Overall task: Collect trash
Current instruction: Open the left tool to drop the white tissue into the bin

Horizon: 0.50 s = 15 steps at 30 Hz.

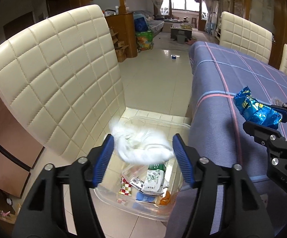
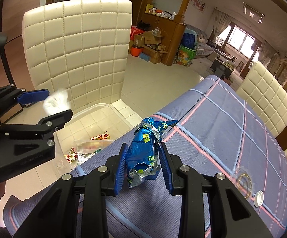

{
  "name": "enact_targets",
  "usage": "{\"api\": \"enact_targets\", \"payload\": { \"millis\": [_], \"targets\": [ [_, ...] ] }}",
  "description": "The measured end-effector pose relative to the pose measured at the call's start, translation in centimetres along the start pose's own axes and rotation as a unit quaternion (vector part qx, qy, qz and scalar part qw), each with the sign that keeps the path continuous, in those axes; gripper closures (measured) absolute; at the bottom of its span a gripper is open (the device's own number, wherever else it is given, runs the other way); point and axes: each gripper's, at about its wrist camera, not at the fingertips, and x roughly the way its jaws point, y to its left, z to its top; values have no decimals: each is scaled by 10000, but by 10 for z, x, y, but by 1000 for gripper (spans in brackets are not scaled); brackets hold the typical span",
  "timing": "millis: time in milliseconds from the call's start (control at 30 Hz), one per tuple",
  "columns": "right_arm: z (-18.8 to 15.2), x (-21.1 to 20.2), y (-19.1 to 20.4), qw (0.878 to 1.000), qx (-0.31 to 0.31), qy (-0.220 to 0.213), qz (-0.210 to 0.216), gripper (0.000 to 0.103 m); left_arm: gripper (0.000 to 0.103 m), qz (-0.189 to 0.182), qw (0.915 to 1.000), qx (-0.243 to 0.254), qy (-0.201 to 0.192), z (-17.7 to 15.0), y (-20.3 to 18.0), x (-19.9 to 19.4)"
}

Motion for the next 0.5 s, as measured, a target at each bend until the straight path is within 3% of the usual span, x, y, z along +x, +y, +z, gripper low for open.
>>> {"api": "enact_targets", "payload": {
  "millis": [33,100,500],
  "targets": [
    [0,1,0,10000,2,8,-2,71,22,-4,10000,-3,14,-1,0,0],
    [1,4,0,10000,11,33,1,71,4,63,10000,-69,-1,-2,2,1],
    [6,14,15,9998,-134,90,113,71,3,245,9995,-204,-41,-13,23,0]
  ]
}}
